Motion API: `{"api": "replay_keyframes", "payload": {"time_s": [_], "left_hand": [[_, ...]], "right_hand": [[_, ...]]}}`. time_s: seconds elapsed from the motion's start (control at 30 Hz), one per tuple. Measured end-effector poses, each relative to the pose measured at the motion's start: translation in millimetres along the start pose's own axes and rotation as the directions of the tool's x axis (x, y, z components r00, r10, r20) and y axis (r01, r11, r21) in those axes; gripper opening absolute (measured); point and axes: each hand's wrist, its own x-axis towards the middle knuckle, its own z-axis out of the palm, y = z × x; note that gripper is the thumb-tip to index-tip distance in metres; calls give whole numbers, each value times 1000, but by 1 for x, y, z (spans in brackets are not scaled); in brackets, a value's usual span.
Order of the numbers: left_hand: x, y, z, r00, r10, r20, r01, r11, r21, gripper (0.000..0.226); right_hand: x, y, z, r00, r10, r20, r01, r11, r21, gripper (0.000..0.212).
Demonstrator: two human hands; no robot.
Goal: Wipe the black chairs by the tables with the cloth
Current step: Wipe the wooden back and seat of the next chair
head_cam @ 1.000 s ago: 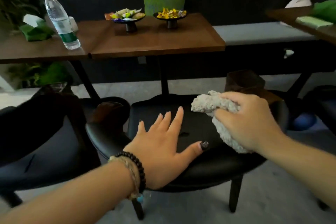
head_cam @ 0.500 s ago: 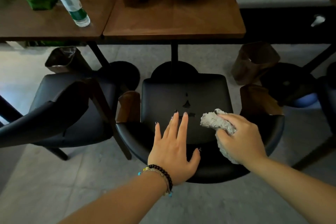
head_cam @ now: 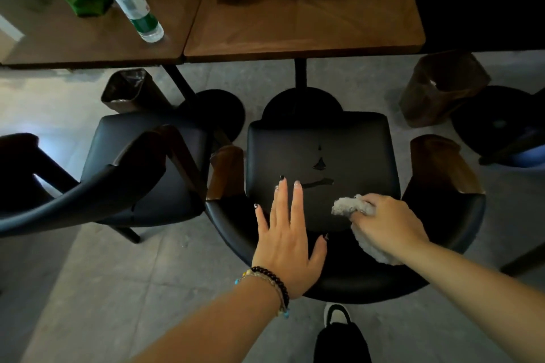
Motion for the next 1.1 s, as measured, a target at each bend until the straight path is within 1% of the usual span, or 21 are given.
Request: {"api": "replay_keyframes", "payload": {"time_s": [0.07, 0.1, 0.17, 0.2, 0.23, 0.3, 0.4, 0.47, 0.53, 0.6, 0.67, 0.73, 0.77, 0.8, 0.87, 0.93, 1.0, 1.07, 1.1], "left_hand": [[14, -13, -13, 993, -96, -70, 91, 993, -71, 84], [23, -24, -23, 980, -160, -116, 148, 983, -105, 82], [45, -58, -42, 935, -299, -192, 271, 949, -160, 78], [57, -77, -50, 909, -369, -193, 335, 923, -189, 75], [68, -95, -56, 886, -434, -165, 395, 891, -223, 72], [89, -122, -59, 863, -501, -66, 462, 835, -298, 72], [115, -143, -48, 887, -457, 69, 446, 805, -391, 72], [124, -151, -39, 892, -434, 126, 442, 781, -440, 72], [131, -158, -32, 899, -421, 122, 427, 776, -464, 72], [132, -161, -29, 913, -398, 85, 394, 809, -436, 70], [132, -163, -26, 920, -387, 60, 377, 833, -406, 67], [134, -164, -25, 920, -389, 48, 373, 833, -409, 63], [133, -165, -24, 920, -390, 44, 371, 827, -423, 61], [133, -164, -24, 920, -390, 40, 367, 822, -436, 60], [133, -164, -25, 920, -389, 44, 366, 814, -452, 58], [133, -163, -25, 918, -393, 51, 373, 812, -450, 57], [132, -161, -27, 917, -396, 51, 375, 810, -451, 56], [132, -160, -28, 915, -397, 68, 381, 798, -468, 56], [131, -160, -28, 915, -396, 76, 382, 789, -481, 55]], "right_hand": [[14, -8, 6, 991, 119, 63, -130, 969, 211, 16], [17, -14, 10, 981, 165, 105, -190, 927, 323, 17], [17, -32, 24, 948, 213, 238, -309, 797, 519, 29], [17, -42, 34, 932, 219, 289, -352, 738, 576, 34], [18, -52, 47, 926, 213, 313, -367, 709, 602, 35], [23, -75, 70, 930, 198, 308, -355, 693, 627, 27], [32, -113, 106, 938, 171, 301, -333, 683, 650, 21], [37, -137, 125, 951, 138, 275, -285, 734, 617, 17], [48, -152, 137, 960, 111, 255, -242, 785, 570, 17], [68, -157, 149, 959, 130, 252, -249, 813, 526, 23], [92, -157, 161, 947, 152, 282, -269, 856, 442, 24], [110, -157, 168, 926, 177, 333, -300, 881, 365, 17], [114, -156, 170, 911, 172, 374, -321, 865, 385, 12], [118, -153, 174, 893, 172, 415, -356, 836, 418, 12], [117, -153, 169, 859, 170, 482, -398, 815, 422, 24], [110, -149, 159, 871, 137, 472, -362, 828, 427, 21], [97, -148, 143, 889, 89, 448, -323, 817, 478, 33], [81, -151, 131, 909, 54, 413, -274, 825, 494, 30], [75, -151, 130, 918, 46, 394, -245, 847, 471, 27]]}}
